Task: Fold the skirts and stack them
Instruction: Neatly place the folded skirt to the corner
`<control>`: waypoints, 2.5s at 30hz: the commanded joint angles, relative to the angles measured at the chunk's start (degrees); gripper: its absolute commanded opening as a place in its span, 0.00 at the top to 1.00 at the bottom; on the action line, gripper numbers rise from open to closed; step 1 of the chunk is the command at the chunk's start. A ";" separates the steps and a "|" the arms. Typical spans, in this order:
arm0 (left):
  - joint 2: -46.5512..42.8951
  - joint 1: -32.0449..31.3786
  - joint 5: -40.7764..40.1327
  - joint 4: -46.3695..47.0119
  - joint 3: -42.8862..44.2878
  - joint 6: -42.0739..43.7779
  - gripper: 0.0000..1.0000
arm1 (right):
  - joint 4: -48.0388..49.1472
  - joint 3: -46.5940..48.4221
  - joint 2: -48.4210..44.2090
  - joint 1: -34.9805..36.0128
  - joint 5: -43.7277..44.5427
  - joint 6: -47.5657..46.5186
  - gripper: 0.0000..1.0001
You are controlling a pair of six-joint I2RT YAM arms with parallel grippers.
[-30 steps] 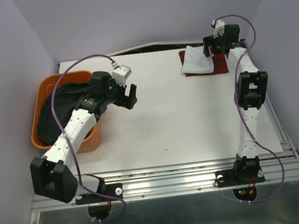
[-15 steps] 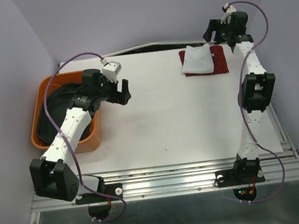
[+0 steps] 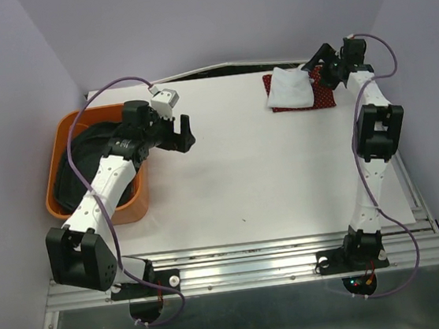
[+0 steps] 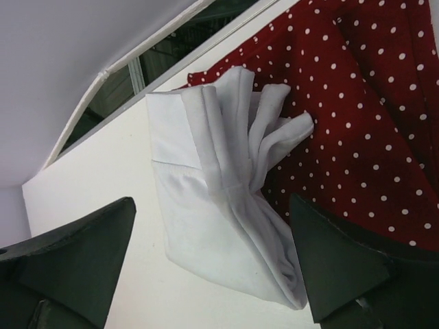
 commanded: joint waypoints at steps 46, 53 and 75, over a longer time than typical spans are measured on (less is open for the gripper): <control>2.29 0.54 3.22 2.26 -1.52 -0.38 0.02 | 30.17 9.70 14.82 0.42 -6.21 -9.88 0.54; 2.90 0.63 3.05 1.82 -1.00 -0.21 0.02 | 31.91 10.31 16.93 0.42 2.94 -19.99 0.46; -2.11 16.43 -1.70 -11.45 22.29 4.17 0.02 | 30.44 -18.41 -27.86 1.47 -6.29 -29.76 0.00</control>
